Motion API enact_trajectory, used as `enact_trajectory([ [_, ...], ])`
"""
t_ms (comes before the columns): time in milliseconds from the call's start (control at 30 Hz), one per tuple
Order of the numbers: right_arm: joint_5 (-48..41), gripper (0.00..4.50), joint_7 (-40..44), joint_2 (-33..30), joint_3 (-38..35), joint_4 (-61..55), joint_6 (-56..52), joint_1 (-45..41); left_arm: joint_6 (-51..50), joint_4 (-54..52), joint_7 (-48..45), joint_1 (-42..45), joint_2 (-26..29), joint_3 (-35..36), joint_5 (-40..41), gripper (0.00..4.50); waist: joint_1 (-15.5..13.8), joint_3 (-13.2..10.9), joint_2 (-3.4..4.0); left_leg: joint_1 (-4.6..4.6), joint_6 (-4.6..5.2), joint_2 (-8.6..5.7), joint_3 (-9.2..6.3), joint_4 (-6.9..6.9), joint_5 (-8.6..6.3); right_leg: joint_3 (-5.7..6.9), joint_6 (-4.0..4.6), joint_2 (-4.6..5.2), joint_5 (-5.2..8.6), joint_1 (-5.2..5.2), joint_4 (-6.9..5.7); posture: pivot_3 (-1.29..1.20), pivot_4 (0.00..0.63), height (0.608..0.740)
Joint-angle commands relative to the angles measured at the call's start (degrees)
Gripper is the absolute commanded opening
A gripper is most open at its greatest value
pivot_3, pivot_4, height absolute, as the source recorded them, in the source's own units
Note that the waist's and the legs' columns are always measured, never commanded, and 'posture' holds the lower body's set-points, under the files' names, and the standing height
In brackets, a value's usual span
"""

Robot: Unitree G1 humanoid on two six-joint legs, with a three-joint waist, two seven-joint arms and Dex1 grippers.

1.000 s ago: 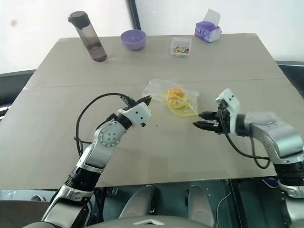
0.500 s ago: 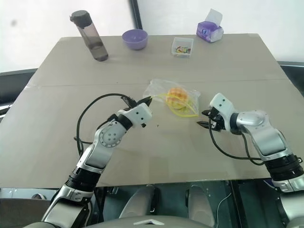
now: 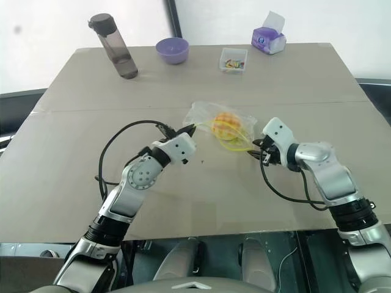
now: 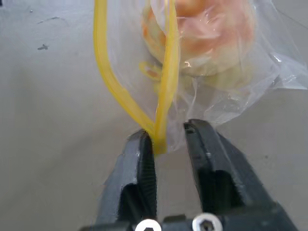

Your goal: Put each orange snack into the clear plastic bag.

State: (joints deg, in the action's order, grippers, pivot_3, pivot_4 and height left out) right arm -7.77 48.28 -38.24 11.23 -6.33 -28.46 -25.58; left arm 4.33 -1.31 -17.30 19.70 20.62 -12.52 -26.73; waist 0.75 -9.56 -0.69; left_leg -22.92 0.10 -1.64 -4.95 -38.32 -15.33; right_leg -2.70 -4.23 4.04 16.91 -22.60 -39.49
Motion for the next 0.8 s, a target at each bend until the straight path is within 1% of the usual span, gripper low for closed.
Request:
enact_trajectory([
  [33, -0.1, 0.04, -0.3, -0.3, -1.8, -2.5, 0.2, -0.9, 1.2, -1.0, 0.1, 0.8, 0.1, -0.3, 0.7, 0.0, 0.0, 0.0, 0.0, 0.0, 0.0, 0.0, 0.01, 0.0, 0.0, 0.0, 0.0, 0.0, 0.0, 0.0, 0.0, 0.0, 0.15, 0.74],
  [233, 0.1, 0.04, -1.7, 0.3, -3.1, -2.1, 1.2, -1.1, 0.9, -0.8, 0.0, 1.5, 0.1, 0.3, 1.3, 0.0, 0.0, 0.0, 0.0, 0.0, 0.0, 0.0, 0.0, 0.0, 0.0, 0.0, 0.0, 0.0, 0.0, 0.0, 0.0, 0.0, 0.15, 0.74],
  [367, 1.1, 0.04, -7.0, 1.5, -7.7, 2.0, 5.8, -7.1, -0.1, 0.0, 1.0, 7.9, 0.1, 3.4, 3.1, 0.0, 0.0, 0.0, -0.01, 0.0, 0.0, -0.01, 0.01, -0.04, 0.0, 0.0, 0.0, 0.0, 0.0, -0.01, -0.06, 0.0, 0.15, 0.74],
  [433, 1.1, 0.04, -8.2, 1.3, -9.4, 3.6, 7.3, -9.6, -0.3, 0.3, 1.2, 10.9, 0.4, 4.5, 3.9, 0.0, 0.0, 0.0, -0.01, 0.0, -0.01, -0.02, 0.0, -0.05, 0.01, 0.0, 0.0, 0.0, 0.0, -0.01, -0.09, 0.0, 0.15, 0.74],
  [567, 1.1, 0.04, -7.2, -1.8, -12.4, 7.3, 10.9, -15.3, -0.6, -0.6, -0.8, 17.9, 0.7, 5.5, 5.9, 0.0, 0.0, 0.0, -0.01, -0.05, -0.18, -0.02, -0.02, -0.01, 0.11, 0.04, 0.0, 0.0, 0.0, -0.01, 0.04, 0.0, 0.15, 0.74],
  [667, -0.2, 0.04, -4.7, -2.5, -11.8, 7.1, 10.4, -15.7, -1.3, -1.9, -2.9, 19.2, 0.4, 4.3, 7.1, 0.0, 0.1, 0.0, -0.01, -0.14, -0.21, -0.03, -0.03, 0.02, 0.12, 0.06, 0.0, 0.01, 0.0, -0.01, 0.25, 0.0, 0.15, 0.74],
  [767, -0.3, 0.81, -2.3, -3.3, -10.2, 5.3, 9.7, -13.7, -1.9, -2.3, -3.4, 18.2, 0.0, 3.2, 6.9, 0.0, 0.3, 0.0, -0.01, -0.19, -0.21, -0.01, -0.02, 0.13, 0.12, 0.06, -0.01, 0.01, 0.0, 0.0, 0.48, 0.0, 0.15, 0.74],
  [800, -0.4, 1.32, -0.8, -4.2, -9.4, 4.0, 8.1, -12.9, -2.3, -2.5, -3.5, 17.6, -0.1, 2.9, 6.8, 0.0, 0.3, 0.0, -0.01, -0.2, -0.21, -0.01, -0.03, 0.14, 0.12, 0.06, -0.01, 0.0, 0.0, -0.02, 0.49, 0.0, 0.15, 0.74],
])
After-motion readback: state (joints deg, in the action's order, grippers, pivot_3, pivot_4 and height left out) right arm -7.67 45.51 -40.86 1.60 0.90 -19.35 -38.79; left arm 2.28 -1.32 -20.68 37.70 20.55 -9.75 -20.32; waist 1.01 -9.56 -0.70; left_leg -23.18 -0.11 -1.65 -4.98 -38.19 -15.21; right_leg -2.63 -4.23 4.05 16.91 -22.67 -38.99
